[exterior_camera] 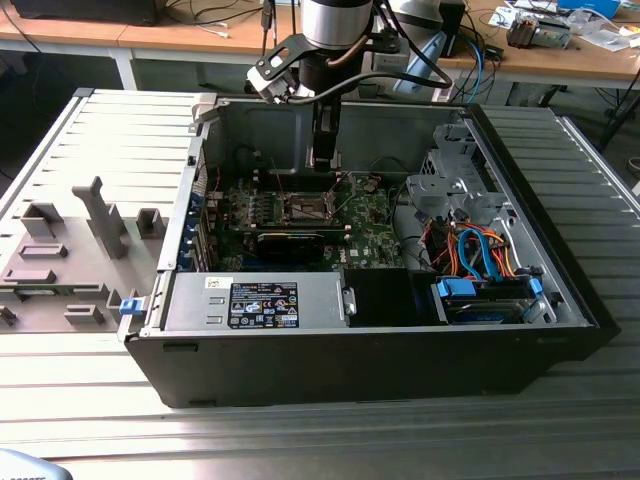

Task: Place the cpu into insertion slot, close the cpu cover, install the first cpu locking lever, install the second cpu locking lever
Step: 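Place the cpu into insertion slot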

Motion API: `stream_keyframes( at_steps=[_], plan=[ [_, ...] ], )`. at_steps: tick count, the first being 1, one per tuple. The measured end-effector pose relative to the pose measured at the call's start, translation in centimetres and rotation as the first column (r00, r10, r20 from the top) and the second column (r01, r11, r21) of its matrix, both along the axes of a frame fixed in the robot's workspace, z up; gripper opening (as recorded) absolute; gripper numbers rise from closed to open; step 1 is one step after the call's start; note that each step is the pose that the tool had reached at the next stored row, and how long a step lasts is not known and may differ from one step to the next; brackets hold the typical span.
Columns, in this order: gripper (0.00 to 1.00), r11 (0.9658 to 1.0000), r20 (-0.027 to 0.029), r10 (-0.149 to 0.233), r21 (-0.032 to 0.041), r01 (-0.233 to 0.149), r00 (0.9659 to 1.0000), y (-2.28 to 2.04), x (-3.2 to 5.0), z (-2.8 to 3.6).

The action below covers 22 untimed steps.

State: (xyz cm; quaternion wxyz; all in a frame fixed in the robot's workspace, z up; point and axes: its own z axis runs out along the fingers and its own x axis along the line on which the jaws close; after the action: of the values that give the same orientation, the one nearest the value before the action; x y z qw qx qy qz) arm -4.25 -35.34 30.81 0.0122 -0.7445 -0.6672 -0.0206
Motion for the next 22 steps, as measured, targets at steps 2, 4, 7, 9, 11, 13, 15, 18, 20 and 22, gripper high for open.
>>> stream_keyframes(
  at_steps=[2, 4, 7, 9, 11, 13, 15, 18, 20, 22],
  plan=[
    [0.54, 1.0, 0.0, -0.001, 0.0, 0.001, 1.0, 0.0, 0.0, 0.0],
    [0.54, 1.0, 0.0, -0.002, 0.0, 0.002, 1.0, 0.0, 0.0, 0.0],
    [0.54, 1.0, 0.0001, -0.004, 0.0001, 0.004, 1.0, 0.0, 0.0, 0.0],
    [0.54, 1.0, 0.0, -0.005, 0.0, 0.005, 1.0, 0.0, 0.0, 0.0],
    [0.54, 1.0, 0.0, -0.007, 0.0, 0.007, 1.0, 0.0, 0.0, 0.0],
    [0.54, 1.0, 0.0, -0.008, 0.0, 0.008, 1.0, 0.0, 0.0, 0.0],
    [0.54, 1.0, 0.0, -0.009, 0.0, 0.009, 1.0, 0.0, 0.0, 0.0],
    [0.54, 0.9999, 0.0, -0.011, 0.0, 0.011, 0.9999, 0.0, 0.0, 0.0],
    [0.54, 0.9999, 0.0, -0.012, 0.0, 0.012, 0.9999, 0.0, 0.0, 0.0],
    [0.54, 0.9999, 0.0, -0.014, 0.0, 0.014, 0.9999, 0.0, 0.0, 0.0]
  ],
)
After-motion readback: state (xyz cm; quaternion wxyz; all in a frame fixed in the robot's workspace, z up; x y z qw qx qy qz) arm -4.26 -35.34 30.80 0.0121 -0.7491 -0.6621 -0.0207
